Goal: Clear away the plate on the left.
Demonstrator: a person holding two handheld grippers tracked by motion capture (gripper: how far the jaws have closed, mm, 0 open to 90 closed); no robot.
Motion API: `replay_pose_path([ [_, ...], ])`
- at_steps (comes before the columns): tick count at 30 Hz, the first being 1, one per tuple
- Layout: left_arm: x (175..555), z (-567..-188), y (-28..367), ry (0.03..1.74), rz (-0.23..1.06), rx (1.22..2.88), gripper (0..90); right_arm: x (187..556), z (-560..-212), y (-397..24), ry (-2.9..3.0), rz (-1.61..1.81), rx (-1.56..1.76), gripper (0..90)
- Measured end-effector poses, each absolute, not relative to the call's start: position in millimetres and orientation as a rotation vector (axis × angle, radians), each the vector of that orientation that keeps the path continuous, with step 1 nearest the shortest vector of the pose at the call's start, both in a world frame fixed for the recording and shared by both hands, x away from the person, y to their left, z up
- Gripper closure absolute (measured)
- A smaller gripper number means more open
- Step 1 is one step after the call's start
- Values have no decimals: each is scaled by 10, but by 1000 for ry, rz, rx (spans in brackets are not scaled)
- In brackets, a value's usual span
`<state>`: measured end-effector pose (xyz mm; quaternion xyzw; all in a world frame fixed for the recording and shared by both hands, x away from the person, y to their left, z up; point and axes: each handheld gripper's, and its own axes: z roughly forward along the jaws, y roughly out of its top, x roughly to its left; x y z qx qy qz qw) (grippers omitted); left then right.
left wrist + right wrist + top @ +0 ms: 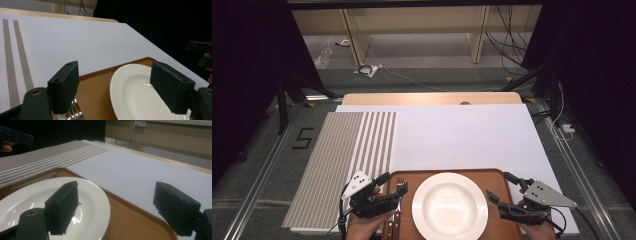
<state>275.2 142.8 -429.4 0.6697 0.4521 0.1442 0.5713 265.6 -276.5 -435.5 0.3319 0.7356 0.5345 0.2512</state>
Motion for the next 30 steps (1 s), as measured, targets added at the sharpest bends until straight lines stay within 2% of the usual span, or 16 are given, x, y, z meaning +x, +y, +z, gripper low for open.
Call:
replay_pose_path([
  [10, 2735, -4277, 1461, 1004, 401, 1589, 216, 2655, -4354, -2769, 2000, 1456, 905, 211],
  [30, 2724, -4272, 1525, 997, 428, 1559, 212, 2656, -4355, -2771, 1994, 1458, 907, 211],
])
